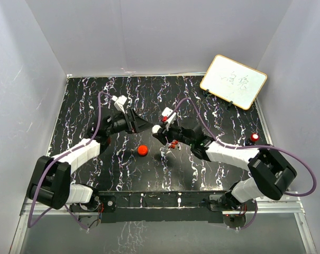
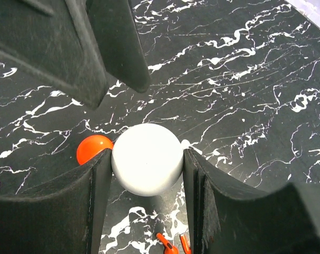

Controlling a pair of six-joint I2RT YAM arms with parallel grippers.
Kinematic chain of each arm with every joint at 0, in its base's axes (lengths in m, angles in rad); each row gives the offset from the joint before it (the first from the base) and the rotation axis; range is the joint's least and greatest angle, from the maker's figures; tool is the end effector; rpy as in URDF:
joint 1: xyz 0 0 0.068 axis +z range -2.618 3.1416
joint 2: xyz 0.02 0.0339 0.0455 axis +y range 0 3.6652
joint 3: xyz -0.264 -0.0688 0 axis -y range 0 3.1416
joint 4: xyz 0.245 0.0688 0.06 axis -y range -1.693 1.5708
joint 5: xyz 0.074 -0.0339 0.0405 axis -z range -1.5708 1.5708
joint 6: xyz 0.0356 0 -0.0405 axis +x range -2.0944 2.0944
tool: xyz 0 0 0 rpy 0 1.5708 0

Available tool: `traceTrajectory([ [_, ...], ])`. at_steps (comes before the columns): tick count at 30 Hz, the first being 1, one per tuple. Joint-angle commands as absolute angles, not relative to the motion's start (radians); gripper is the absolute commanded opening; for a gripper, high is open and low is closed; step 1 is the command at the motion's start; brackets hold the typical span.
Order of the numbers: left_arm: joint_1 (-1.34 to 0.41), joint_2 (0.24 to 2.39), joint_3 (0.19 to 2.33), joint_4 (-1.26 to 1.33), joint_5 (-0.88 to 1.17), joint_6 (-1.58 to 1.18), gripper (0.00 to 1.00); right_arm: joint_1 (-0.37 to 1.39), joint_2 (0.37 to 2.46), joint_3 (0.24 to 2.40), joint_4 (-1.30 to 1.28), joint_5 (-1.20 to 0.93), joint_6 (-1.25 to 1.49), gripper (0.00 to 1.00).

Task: Insert the wireless bluetooth earbuds into the charging case
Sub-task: Pick up the charging case at the center of the board.

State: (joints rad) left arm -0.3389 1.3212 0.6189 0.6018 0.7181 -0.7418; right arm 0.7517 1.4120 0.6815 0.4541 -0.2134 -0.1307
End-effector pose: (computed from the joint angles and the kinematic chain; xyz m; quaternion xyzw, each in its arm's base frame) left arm 0.2571 -0.1155 0.2467 0.0920 0.7275 -0.5465 0.4044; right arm 0.2180 0.2141 0.2257 -0.3968 0.6899 0.2641 0.5449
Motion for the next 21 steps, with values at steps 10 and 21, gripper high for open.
traceTrajectory([
  [10,-0.377,1.364,0.594,0.702,0.744,-0.809,0.81,0.752,1.427,0.757,0.573,-0.27,-0.15,0.39],
  [21,-0.38,1.386,0.595,0.746,0.747,-0.831,0.56,0.753,1.435,0.767,0.577,-0.294,-0.152,0.38],
])
